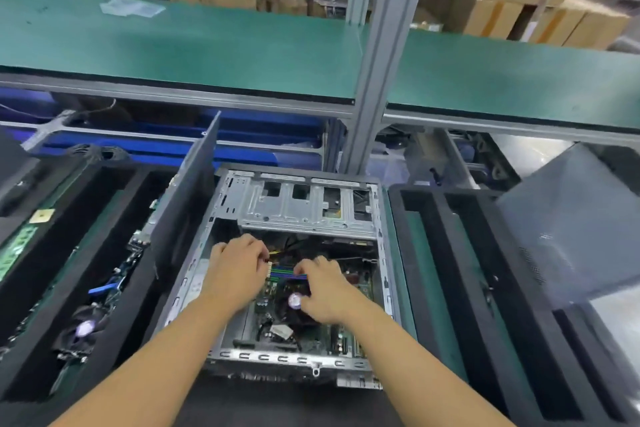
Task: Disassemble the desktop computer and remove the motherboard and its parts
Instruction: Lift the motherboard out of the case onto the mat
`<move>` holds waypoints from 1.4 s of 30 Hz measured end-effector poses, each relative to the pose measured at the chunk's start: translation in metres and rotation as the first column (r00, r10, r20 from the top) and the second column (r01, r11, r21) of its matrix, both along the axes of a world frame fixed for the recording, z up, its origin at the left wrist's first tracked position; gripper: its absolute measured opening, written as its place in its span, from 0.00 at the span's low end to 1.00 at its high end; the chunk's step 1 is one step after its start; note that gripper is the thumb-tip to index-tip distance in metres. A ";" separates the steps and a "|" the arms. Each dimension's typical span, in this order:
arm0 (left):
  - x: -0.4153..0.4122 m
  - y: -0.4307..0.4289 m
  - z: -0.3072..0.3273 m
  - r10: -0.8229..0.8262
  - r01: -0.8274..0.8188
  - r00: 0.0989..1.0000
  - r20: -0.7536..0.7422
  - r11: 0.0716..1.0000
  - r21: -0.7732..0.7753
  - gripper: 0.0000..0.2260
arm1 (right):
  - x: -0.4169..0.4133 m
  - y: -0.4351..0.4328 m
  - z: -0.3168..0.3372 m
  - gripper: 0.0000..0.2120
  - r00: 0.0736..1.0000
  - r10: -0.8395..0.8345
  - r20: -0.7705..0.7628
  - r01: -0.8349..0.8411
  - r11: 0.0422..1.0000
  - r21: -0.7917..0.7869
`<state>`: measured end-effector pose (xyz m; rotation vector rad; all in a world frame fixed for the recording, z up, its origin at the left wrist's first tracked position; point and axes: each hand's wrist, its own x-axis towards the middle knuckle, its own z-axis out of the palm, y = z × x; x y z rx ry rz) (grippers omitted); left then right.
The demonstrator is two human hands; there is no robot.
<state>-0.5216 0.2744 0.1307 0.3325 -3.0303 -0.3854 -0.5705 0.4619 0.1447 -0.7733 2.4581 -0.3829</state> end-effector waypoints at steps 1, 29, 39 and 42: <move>-0.001 -0.002 -0.003 0.027 -0.027 1.000 0.012 0.999 -0.018 0.09 | 0.000 0.002 -0.009 0.33 0.996 0.080 -0.035 -0.078 0.995 0.068; -0.004 -0.001 -0.017 0.081 -0.081 0.997 -0.005 0.992 -0.094 0.12 | -0.013 -0.014 -0.053 0.50 0.951 0.190 -0.243 -0.195 0.981 0.000; -0.002 -0.002 -0.018 0.061 -0.063 0.998 -0.030 0.995 -0.075 0.12 | -0.006 -0.015 -0.047 0.33 0.896 0.166 -0.411 -0.182 0.983 0.000; -0.002 -0.002 -0.017 0.054 -0.055 0.998 -0.023 0.995 -0.077 0.11 | -0.001 -0.010 -0.039 0.14 0.852 0.227 -0.472 -0.246 0.969 0.022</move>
